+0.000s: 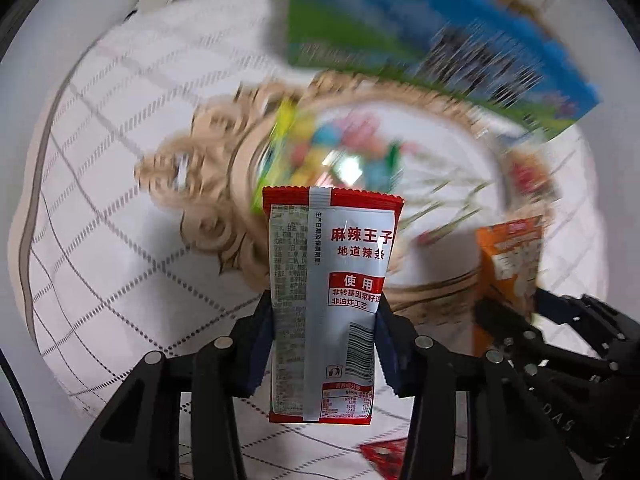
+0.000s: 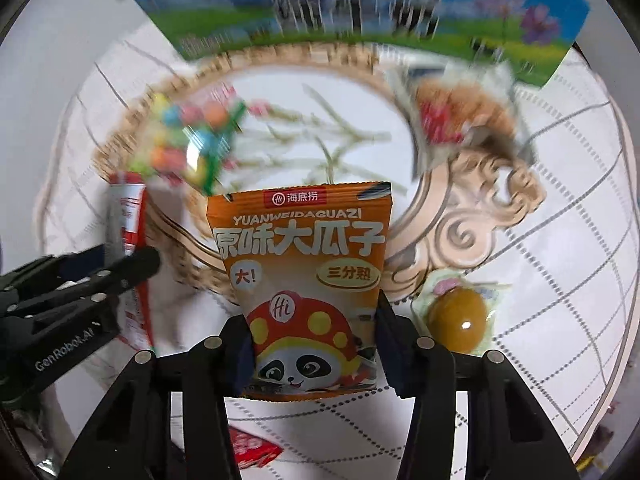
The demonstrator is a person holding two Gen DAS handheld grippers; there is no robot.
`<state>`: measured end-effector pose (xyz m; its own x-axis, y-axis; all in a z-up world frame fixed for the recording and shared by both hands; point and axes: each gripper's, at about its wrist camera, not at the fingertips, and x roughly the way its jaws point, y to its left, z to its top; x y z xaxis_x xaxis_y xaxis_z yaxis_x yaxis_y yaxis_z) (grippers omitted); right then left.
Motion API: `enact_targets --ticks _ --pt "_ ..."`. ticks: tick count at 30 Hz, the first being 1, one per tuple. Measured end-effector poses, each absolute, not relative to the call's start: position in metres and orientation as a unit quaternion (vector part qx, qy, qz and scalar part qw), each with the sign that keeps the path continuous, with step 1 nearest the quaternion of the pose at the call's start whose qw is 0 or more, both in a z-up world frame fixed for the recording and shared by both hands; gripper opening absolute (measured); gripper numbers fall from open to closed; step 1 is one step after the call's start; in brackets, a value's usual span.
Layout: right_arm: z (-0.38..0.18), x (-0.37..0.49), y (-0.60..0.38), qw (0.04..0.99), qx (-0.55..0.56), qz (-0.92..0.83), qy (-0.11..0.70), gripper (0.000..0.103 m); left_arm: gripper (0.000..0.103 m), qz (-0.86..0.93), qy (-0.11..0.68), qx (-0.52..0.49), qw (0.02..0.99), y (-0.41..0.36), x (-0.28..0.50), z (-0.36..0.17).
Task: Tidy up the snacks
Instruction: 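Carry both packets into the box and open both tools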
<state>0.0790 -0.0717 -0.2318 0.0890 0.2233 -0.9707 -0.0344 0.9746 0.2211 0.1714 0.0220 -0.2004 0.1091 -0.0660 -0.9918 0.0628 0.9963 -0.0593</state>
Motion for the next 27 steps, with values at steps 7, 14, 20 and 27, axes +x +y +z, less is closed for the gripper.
enact_targets --ticks 7,14,20,27 --pt "-0.127 0.114 -0.117 0.788 0.123 0.099 0.595 0.053 0.043 -0.115 0.612 -0.036 0.782 -0.008 0.225 -0.107" --pt "-0.052 0.203 -0.153 0.834 0.109 0.051 0.539 0.053 0.043 -0.119 0.587 0.001 0.801 -0.027 0.330 -0.052" --pt "-0.059 0.309 -0.186 0.834 0.061 -0.025 0.548 0.053 0.043 -0.064 0.620 0.050 0.781 -0.023 0.414 -0.089" --pt "-0.117 0.390 -0.200 0.807 -0.003 -0.085 0.585 0.053 0.043 -0.008 0.659 0.094 0.747 -0.011 0.476 -0.164"
